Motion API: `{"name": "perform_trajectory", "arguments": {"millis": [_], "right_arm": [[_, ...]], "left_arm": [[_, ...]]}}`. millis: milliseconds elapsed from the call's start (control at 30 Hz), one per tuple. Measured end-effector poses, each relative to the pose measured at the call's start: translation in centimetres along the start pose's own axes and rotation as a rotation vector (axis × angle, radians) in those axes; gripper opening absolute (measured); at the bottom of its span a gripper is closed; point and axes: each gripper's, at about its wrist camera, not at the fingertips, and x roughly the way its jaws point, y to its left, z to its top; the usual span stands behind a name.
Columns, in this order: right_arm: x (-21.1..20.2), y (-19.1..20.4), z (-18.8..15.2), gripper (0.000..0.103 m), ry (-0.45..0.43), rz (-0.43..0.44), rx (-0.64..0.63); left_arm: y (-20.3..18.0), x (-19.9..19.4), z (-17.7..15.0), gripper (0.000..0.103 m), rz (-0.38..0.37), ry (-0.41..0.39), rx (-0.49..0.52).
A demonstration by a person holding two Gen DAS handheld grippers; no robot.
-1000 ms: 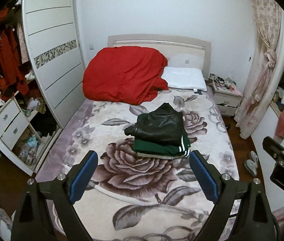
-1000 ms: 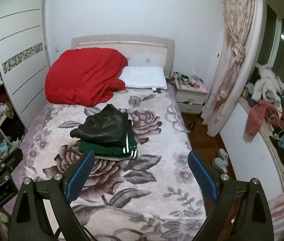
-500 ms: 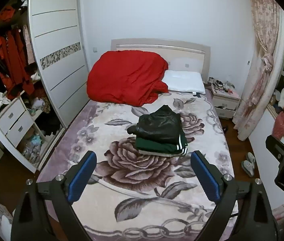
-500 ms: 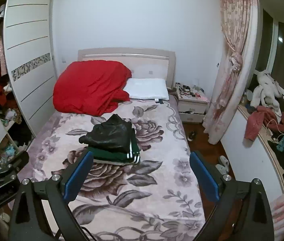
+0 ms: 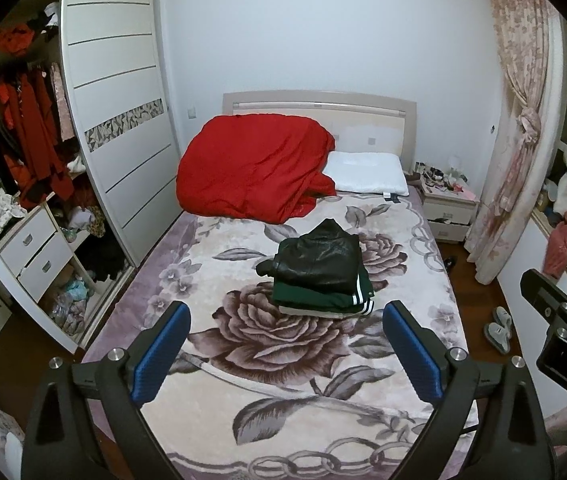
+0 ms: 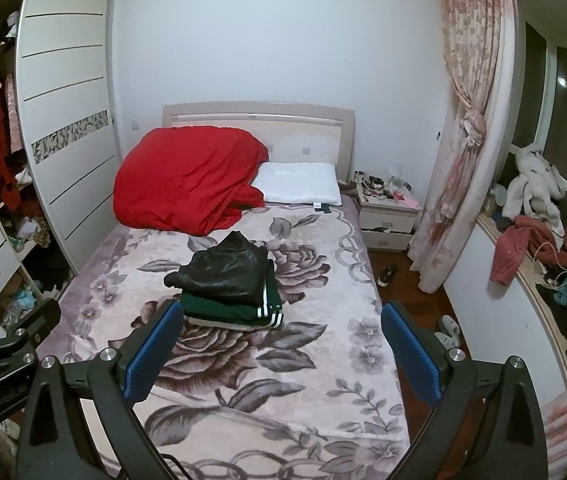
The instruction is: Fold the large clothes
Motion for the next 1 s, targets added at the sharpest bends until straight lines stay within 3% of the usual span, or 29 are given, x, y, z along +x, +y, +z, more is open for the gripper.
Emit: {"name": "perform_trajectory", "arguments": {"millis": [1000], "right_arm": [[-1.0, -1.1, 0.1, 0.102, -0.002, 0.004, -0.007]], "left_arm": [[-0.1, -0.9, 0.2, 0.099, -0.003, -0.009, -0.004]]}}
